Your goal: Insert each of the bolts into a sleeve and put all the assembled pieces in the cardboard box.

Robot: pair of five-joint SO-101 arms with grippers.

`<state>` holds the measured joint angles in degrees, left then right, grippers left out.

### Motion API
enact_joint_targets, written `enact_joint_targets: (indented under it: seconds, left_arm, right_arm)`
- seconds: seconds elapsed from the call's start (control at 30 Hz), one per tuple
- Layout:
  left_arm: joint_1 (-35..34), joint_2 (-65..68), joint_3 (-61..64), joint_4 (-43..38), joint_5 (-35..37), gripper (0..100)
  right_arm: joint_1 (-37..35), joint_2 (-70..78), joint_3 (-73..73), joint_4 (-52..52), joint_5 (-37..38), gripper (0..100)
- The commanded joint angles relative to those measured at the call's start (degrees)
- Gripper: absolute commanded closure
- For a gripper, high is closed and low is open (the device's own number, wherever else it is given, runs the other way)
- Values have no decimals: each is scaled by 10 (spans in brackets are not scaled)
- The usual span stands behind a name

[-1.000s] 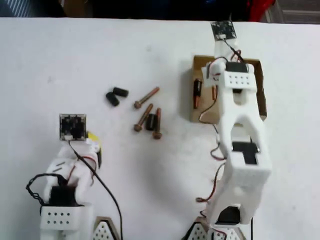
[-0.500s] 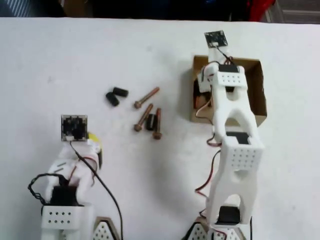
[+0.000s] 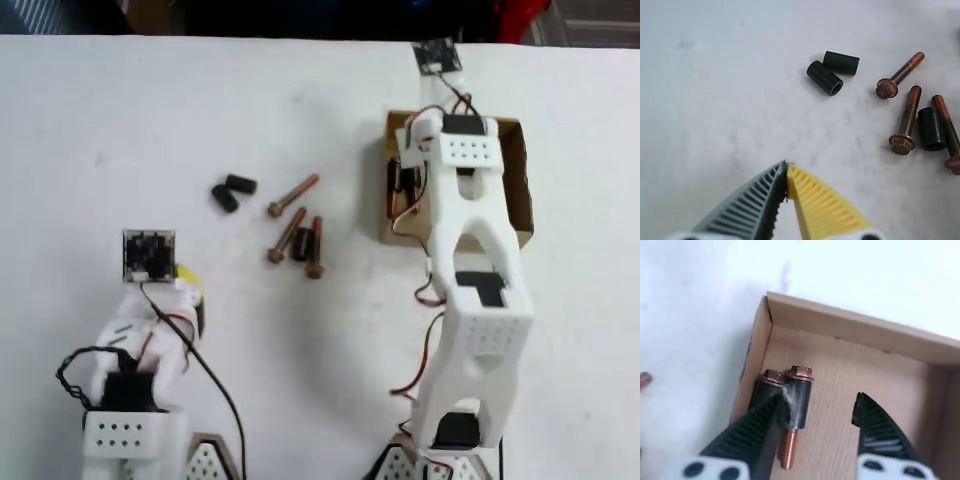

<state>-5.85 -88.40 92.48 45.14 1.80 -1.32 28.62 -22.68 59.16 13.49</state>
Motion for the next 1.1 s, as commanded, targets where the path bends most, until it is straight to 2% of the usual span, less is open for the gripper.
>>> enact_joint_targets:
  seconds: [0.0,0.2,0.5,0.57,0.73,0.8,0.93,1.07]
  left_arm:
    - [-4,-7,-4,-18,-7,978]
    - [-4,-7,-5,-15,-7,978]
    - [-4,-11,-50,63,-8,979]
    - [-4,-35,-50,76,-8,979]
    - [-4,-167,-50,171,-8,979]
    - [-11,-172,-48,168,-8,979]
    - [-29,-156,-50,166,-8,980]
    - [-29,-159,-49,167,-5,979]
  right_arm:
    - [-16,-94,-27,36,2,812]
    - [-58,-184,-27,124,2,812]
    - [-164,-332,-24,235,2,861]
    - [-184,-356,-23,256,2,877]
    - [-225,-387,-23,313,2,889]
    - [-234,-387,-22,333,1,887]
    - [-236,-382,22,341,-13,886]
    - [-235,-369,113,286,-55,886]
